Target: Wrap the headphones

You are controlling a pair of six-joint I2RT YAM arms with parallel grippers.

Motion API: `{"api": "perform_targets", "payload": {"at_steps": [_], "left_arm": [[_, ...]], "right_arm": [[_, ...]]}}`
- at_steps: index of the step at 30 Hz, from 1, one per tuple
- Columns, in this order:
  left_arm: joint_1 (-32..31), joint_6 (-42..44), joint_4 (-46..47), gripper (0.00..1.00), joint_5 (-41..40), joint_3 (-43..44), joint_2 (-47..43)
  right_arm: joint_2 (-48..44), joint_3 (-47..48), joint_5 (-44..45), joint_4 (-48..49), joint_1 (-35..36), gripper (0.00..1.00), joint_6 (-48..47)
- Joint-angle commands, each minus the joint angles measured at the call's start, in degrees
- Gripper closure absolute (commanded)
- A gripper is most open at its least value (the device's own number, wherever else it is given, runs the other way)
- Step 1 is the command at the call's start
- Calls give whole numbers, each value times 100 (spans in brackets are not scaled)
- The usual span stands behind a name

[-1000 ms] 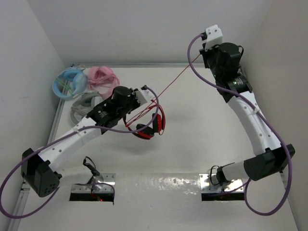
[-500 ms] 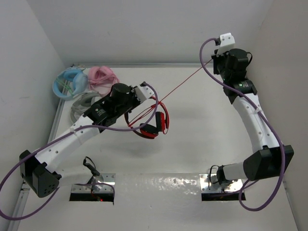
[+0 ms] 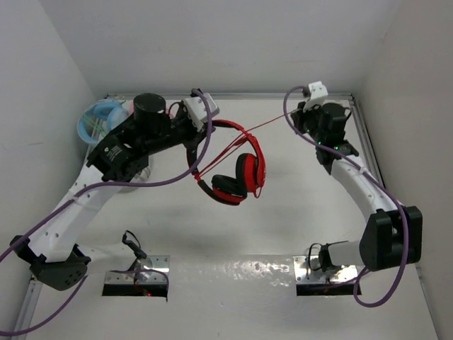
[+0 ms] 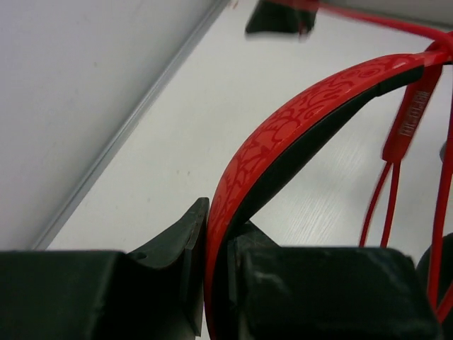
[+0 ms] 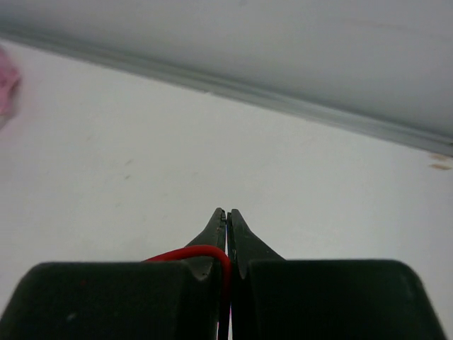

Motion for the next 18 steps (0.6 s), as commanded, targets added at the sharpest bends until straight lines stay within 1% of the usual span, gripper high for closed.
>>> {"api": "perform_targets", "payload": {"at_steps": [1,2,3,4,5,6,7,8,9,11,12,14,15,16,18], "left_arm": [[-43,-873,34,100,936,703,-42],[-35,-996,43,100,1084,826,10],[-35,-1240,43,100,1129,1062,46],[-35,-1365,69,100,1173,1169,81],[-35,-1610,78,100,1174,1274,159],[-26,-1734,122,100,1156,1467,204],[-17,-1848,148,100,1087,1547,248],[-8,-1989,183,100,981,1609,335],[79,-2234,227,100,963,1696,371],[237,-2559,289,100,998,1741,502],[447,-2822,350,100,1015,1759,529],[676,-3166,394,100,1077,1785,608],[930,-3263,438,100,1121,1785,634],[1019,-3351,465,100,1173,1785,661],[1178,-3528,500,100,1244,1759,731]], "right_arm": [[-315,-782,-641,1410,393,100,489],[-342,-977,-589,1594,699,100,506],[-368,-1153,-571,2005,850,100,524],[-403,-1520,-571,2227,1008,100,602],[-421,-1715,-553,2464,1314,100,655],[-430,-2091,-483,2954,1465,100,777],[-447,-2260,-457,3185,1632,100,831],[-491,-2453,-422,3431,1955,100,892],[-509,-2647,-378,3973,2106,100,945],[-570,-3181,-62,4485,2571,100,1051],[-597,-3350,70,4940,2713,100,1068],[-693,-3886,457,5461,3100,100,1139],[-720,-4036,501,5977,3223,100,1174],[-737,-4298,650,6182,3485,100,1139],[-799,-4423,992,6490,3811,100,816]]}}
